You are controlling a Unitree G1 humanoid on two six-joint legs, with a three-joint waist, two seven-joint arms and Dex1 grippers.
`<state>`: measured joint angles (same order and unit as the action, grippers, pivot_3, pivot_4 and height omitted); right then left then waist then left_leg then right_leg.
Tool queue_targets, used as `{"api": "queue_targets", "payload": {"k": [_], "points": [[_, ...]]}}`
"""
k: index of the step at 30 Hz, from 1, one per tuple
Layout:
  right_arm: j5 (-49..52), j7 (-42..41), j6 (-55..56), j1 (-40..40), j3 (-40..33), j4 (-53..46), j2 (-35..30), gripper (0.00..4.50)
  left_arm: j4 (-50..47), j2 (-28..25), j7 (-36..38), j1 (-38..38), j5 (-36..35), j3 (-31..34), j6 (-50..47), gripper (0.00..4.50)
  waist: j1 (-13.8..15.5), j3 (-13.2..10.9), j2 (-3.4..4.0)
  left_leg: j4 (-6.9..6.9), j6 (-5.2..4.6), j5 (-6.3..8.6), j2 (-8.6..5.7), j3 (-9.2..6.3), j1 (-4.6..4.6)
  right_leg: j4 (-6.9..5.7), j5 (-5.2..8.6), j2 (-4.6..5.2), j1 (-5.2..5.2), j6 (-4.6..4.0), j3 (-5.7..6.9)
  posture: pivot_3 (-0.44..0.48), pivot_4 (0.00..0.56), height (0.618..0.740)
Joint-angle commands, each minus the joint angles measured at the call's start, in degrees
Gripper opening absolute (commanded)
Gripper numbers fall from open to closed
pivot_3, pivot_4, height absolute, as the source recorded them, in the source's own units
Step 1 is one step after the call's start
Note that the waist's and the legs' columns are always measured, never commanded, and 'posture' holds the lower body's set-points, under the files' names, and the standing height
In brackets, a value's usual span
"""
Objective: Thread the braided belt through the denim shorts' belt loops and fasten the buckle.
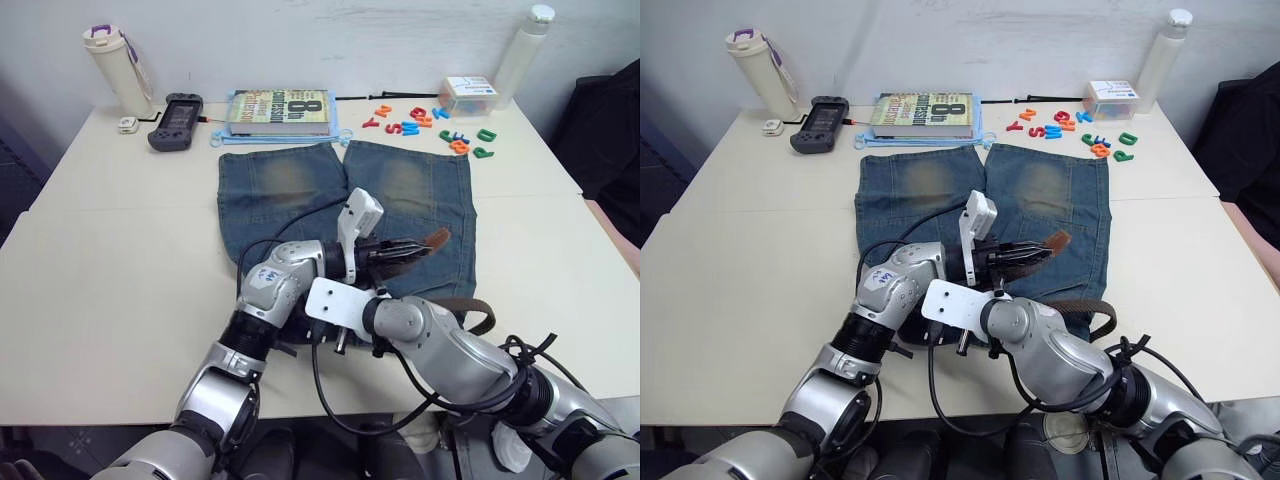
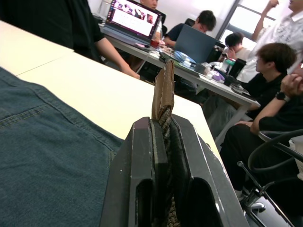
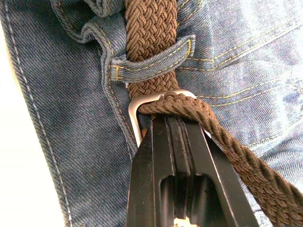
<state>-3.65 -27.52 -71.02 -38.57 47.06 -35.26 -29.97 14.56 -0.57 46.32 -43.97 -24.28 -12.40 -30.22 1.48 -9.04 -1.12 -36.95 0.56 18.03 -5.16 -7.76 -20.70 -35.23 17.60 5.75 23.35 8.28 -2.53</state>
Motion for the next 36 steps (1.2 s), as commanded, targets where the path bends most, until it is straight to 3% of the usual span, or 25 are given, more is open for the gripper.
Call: {"api": "queue_targets", "payload": {"k": [1, 6, 10, 15, 16, 19, 24, 33, 36], "points": [[1.62, -2.12, -1.48, 1.6, 4.77, 2.9, -0.32, 0.05, 1.98, 3.88, 3.61, -0.44, 0.68, -4.54, 0.34, 0.0, 0.06, 0.01, 0.01, 0.0, 0.0, 0.0, 0.0, -0.02, 0.0, 0.02, 0.0, 0.01, -0.01, 0.0, 0.02, 0.0, 0.15, 0.74], [1.59, -2.13, -1.46, 1.58, 4.42, 2.85, -0.31, 0.05, 3.83, 5.31, 1.96, -1.43, 0.52, -1.57, 0.16, 0.0, 0.14, 0.06, 0.1, -0.03, -0.04, 0.0, -0.05, -0.26, 0.03, 0.21, -0.02, 0.07, -0.21, 0.04, 0.26, 0.0, 0.15, 0.74], [1.3, -1.74, -1.37, 1.86, 3.64, 2.59, -0.6, 0.05, 3.56, 4.51, -2.95, -2.41, -0.67, 5.22, -1.09, 0.0, 0.13, 0.06, 0.11, -0.04, -0.04, -0.01, -0.07, -0.5, 0.08, 0.38, -0.03, 0.09, -0.53, 0.05, 0.46, 0.0, 0.15, 0.74], [1.0, 0.56, -1.07, 3.82, -2.53, 0.08, 0.5, 0.05, -5.93, -2.15, -7.25, 2.06, -1.34, 10.64, -5.48, 0.0, -0.32, -0.04, 0.18, 0.08, -0.01, -0.02, -0.04, -0.56, 0.01, 0.4, -0.03, 0.06, -0.38, 0.05, 0.49, 0.0, 0.15, 0.74], [0.9, 0.88, -1.21, 4.24, -3.67, -0.7, 0.59, 0.05, -7.73, -3.55, -7.53, 3.42, -1.28, 10.91, -6.38, 0.0, -0.39, -0.05, 0.19, 0.09, 0.03, -0.04, -0.05, -0.53, -0.31, 0.26, -0.03, 0.05, 0.05, 0.05, 0.41, 0.0, 0.15, 0.74], [1.59, 1.48, -2.38, 6.01, -7.78, -3.75, 1.45, 0.05, -12.76, -8.24, -7.58, 7.98, -1.18, 11.22, -8.46, 0.0, -0.15, -0.15, 0.29, 0.09, 0.15, -0.1, 0.0, -0.54, -0.54, 0.11, 0.03, -0.01, 0.38, -0.06, 0.37, 0.0, 0.15, 0.74], [3.3, 2.0, -4.27, 8.17, -12.84, -7.54, 2.28, 0.05, -19.07, -18.76, -1.16, 17.36, 2.27, 6.66, -4.44, 0.0, 0.04, -0.32, 0.39, 0.09, 0.11, -0.08, -0.06, -0.56, -0.69, 0.22, 0.04, 0.05, 0.45, -0.09, 0.4, 0.0, 0.15, 0.74], [5.24, 4.84, -1.55, 11.74, -22.21, -12.46, 5.76, 0.05, -23.99, -22.51, -0.64, 21.78, 5.8, 2.47, 0.72, 0.0, -0.17, -0.57, 0.59, 0.11, 0.05, -0.05, -0.06, -0.62, -0.79, 0.32, 0.05, 0.09, 0.44, -0.1, 0.48, 0.0, 0.15, 0.74], [6.19, 5.27, -2.1, 12.57, -24.96, -14.48, 6.97, 0.98, -24.31, -23.95, 0.22, 22.41, 7.72, 0.8, 3.19, 0.0, -0.21, -0.58, 0.61, 0.27, 0.1, -0.07, 0.0, -0.56, -0.78, 0.26, 0.07, 0.05, 0.56, -0.14, 0.44, 0.0, 0.15, 0.74]]}}
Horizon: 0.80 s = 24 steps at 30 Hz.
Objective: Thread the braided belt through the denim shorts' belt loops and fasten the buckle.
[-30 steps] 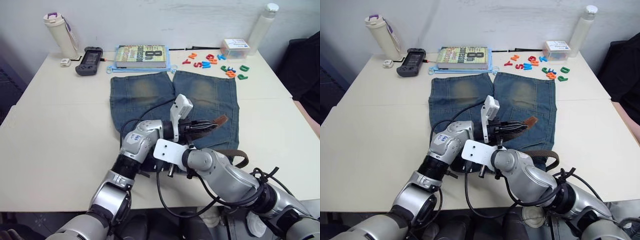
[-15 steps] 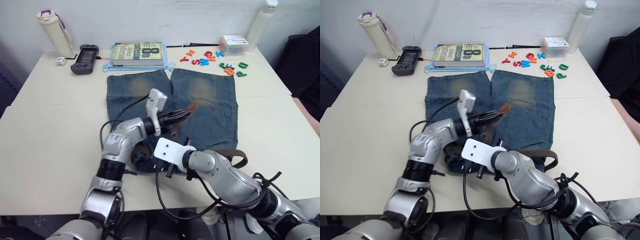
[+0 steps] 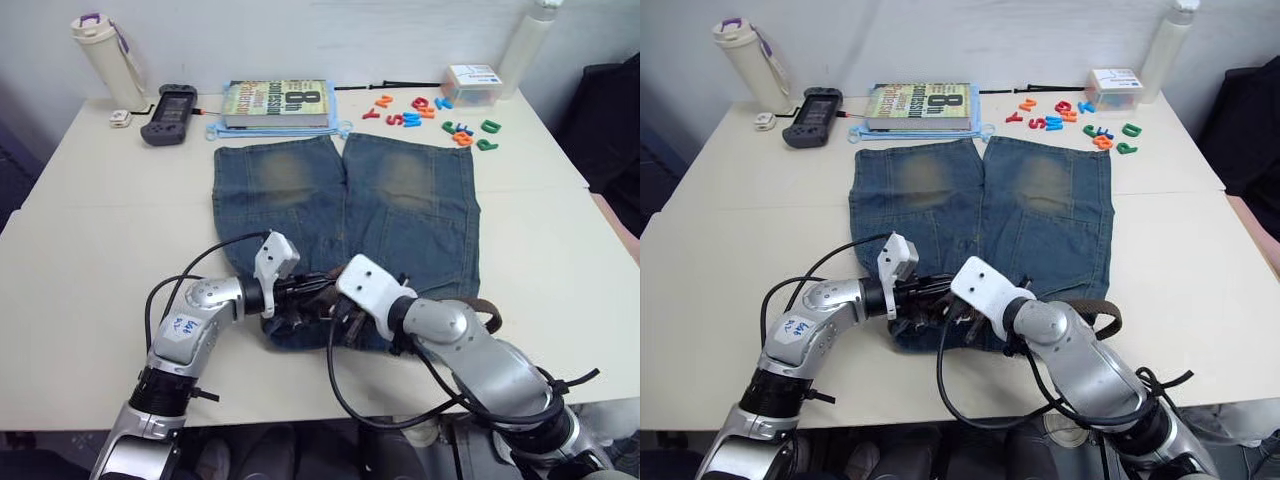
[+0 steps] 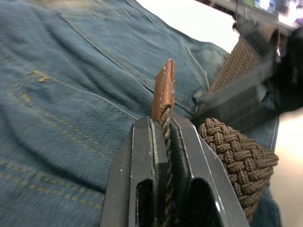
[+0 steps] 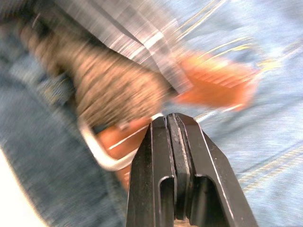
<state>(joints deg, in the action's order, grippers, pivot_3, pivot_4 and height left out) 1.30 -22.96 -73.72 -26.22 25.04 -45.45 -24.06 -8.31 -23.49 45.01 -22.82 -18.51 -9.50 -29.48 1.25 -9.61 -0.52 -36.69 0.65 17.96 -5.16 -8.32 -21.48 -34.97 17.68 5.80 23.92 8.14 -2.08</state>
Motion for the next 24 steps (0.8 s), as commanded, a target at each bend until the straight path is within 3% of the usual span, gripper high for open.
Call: {"api": "queue_targets", "payload": {"k": [1, 5, 7, 12, 17, 24], "points": [[1.7, 0.68, 0.02, 0.69, -4.36, -5.52, 1.35, 1.35, -1.51, -1.76, 2.02, 1.35, 2.7, -2.66, 3.44, 0.0, 0.03, -0.01, 0.01, 0.05, 0.02, -0.01, 0.0, 0.0, 0.0, 0.0, 0.0, -0.01, 0.01, -0.01, 0.0, 0.0, 0.15, 0.74], [3.29, 0.39, -1.37, 2.34, -8.01, -9.19, 0.69, 3.31, -1.23, -4.51, 3.57, 1.23, 5.11, -3.76, 6.85, 0.0, 0.01, -0.01, 0.02, 0.12, 0.01, -0.01, -0.01, 0.07, 0.0, 0.01, 0.01, 0.0, 0.05, -0.02, -0.03, 0.0, 0.15, 0.74], [3.99, 0.2, -1.59, 3.99, -8.93, -11.36, -0.45, 4.01, -1.24, -6.19, 4.63, 1.2, 6.08, -4.03, 8.51, 0.0, -0.05, -0.01, 0.02, 0.12, 0.01, -0.01, 0.01, 0.08, 0.01, 0.01, 0.01, -0.01, 0.05, -0.02, -0.04, 0.0, 0.15, 0.74], [5.19, 0.82, 1.5, 9.33, -5.5, -14.55, -4.99, 4.01, -1.59, -8.43, 6.02, 1.29, 6.06, -3.55, 9.38, 0.0, -0.27, -0.02, 0.02, 0.33, 0.03, -0.03, 0.08, 0.2, 0.03, -0.01, 0.04, -0.02, 0.17, -0.08, -0.11, 0.0, 0.15, 0.74], [0.6, 4.19, 8.07, 15.49, 2.42, -13.56, -13.84, 4.01, -1.32, -9.3, 6.29, 0.69, 5.41, -2.18, 8.45, 0.0, -0.7, 0.0, -0.01, 0.35, 0.03, -0.04, 0.09, 0.31, 0.03, -0.04, 0.04, -0.04, 0.22, -0.08, -0.19, 0.0, 0.15, 0.74], [-7.92, 12.16, 17.48, 15.71, 8.06, -7.9, -10.06, 4.01, -1.57, -9.08, 6.32, 0.46, 5.28, -2.14, 7.7, 0.0, -1.35, -0.02, -0.06, 0.28, 0.06, -0.08, 0.12, 0.35, 0.28, -0.14, 0.03, -0.09, 0.0, -0.06, -0.23, 0.0, 0.15, 0.74]]}}
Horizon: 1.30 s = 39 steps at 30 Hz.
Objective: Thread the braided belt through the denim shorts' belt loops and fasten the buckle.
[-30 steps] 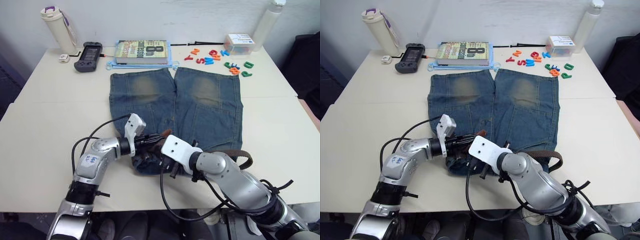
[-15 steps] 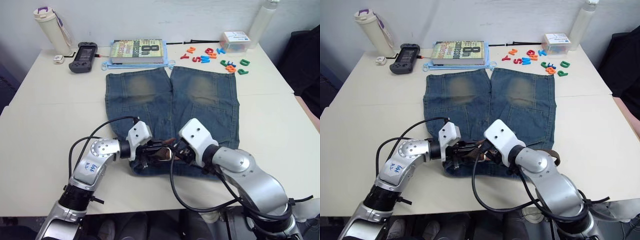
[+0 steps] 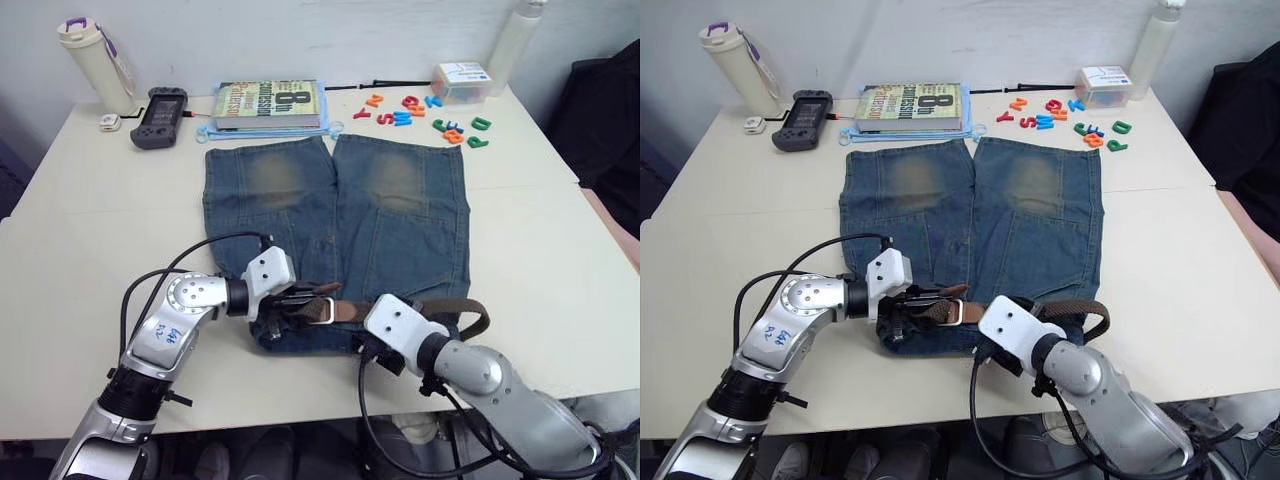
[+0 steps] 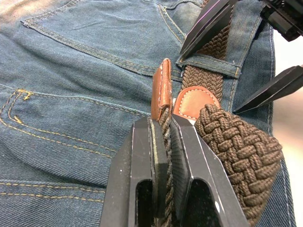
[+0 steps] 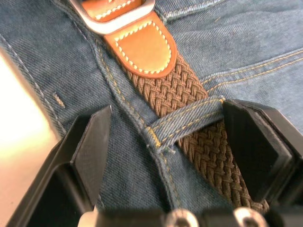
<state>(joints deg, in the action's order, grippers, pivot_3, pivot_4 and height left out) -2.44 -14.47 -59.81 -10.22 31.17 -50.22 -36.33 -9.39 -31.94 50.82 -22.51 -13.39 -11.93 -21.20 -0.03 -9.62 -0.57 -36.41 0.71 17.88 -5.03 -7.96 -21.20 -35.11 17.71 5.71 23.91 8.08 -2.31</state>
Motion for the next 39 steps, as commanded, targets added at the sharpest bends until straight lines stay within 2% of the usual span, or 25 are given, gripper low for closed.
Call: {"api": "queue_targets", "payload": {"k": [1, 5, 16, 21, 27, 30, 37, 39], "points": [[-4.96, 4.23, 4.4, -0.3, 2.28, -2.6, 3.06, 4.01, -0.53, -0.55, 0.45, 0.17, 0.15, 0.31, -0.69, 0.0, -0.06, -0.01, -0.01, 0.0, 0.02, -0.01, 0.01, 0.0, 0.0, -0.04, 0.0, -0.02, 0.01, 0.0, -0.01, 0.0, 0.15, 0.74], [-8.85, 5.91, 8.79, -0.85, 3.42, 0.42, 5.33, 4.01, -1.11, 0.02, 0.02, 0.0, -0.02, 0.26, -1.38, 0.0, -0.05, -0.01, -0.02, 0.0, 0.06, -0.04, 0.02, 0.0, -0.02, -0.18, 0.0, -0.05, 0.1, -0.01, -0.04, 0.0, 0.15, 0.74], [-21.7, 0.73, 14.42, -2.46, 9.16, 6.03, 1.03, 4.01, -2.98, 4.8, -4.26, -3.48, -7.3, 6.81, -12.49, 0.0, 0.02, -0.06, -0.1, -0.09, 0.07, -0.07, -0.07, 0.03, -0.07, -0.39, 0.01, -0.03, 0.22, -0.01, -0.12, 0.0, 0.15, 0.74], [-25.89, -2.31, 15.65, -1.95, 8.52, 7.4, -0.21, 4.01, -3.86, 4.33, -4.19, -3.06, -7.5, 6.83, -12.82, 0.0, 0.06, -0.07, -0.11, -0.11, 0.07, -0.07, -0.07, 0.08, -0.1, -0.42, 0.01, -0.03, 0.28, -0.01, -0.15, 0.0, 0.15, 0.74], [-30.65, -3.29, 17.96, -2.69, 8.84, 9.63, 3.44, 4.01, -4.32, 4.04, -4.31, -2.0, -6.76, 6.11, -11.75, 0.0, 0.04, -0.07, -0.11, -0.11, 0.09, -0.08, -0.06, 0.18, -0.1, -0.49, 0.01, -0.05, 0.36, -0.01, -0.25, 0.0, 0.15, 0.74], [-34.32, -3.36, 20.88, -3.44, 9.94, 11.11, 5.29, 3.22, -4.27, 3.9, -4.32, -1.53, -6.15, 5.6, -10.9, 0.0, 0.02, -0.06, -0.12, -0.11, 0.09, -0.08, -0.06, 0.26, -0.12, -0.54, 0.01, -0.06, 0.42, -0.01, -0.32, 0.0, 0.15, 0.74], [-38.95, -3.97, 24.9, -2.16, 7.99, 12.55, 8.23, 0.04, -3.69, 3.14, -3.99, -1.27, -5.0, 5.12, -9.5, 0.0, 0.01, -0.06, -0.12, -0.12, 0.08, -0.09, -0.06, 0.5, -0.12, -0.68, 0.01, -0.07, 0.56, -0.01, -0.47, 0.0, 0.15, 0.74], [-39.39, -3.95, 25.27, -1.45, 6.7, 12.68, 9.09, 0.04, -3.52, 2.64, -3.83, -1.42, -4.2, 4.86, -8.72, 0.0, -0.01, -0.06, -0.12, -0.12, 0.08, -0.09, -0.06, 0.53, -0.12, -0.7, 0.01, -0.07, 0.59, -0.01, -0.5, 0.0, 0.15, 0.74]]}}
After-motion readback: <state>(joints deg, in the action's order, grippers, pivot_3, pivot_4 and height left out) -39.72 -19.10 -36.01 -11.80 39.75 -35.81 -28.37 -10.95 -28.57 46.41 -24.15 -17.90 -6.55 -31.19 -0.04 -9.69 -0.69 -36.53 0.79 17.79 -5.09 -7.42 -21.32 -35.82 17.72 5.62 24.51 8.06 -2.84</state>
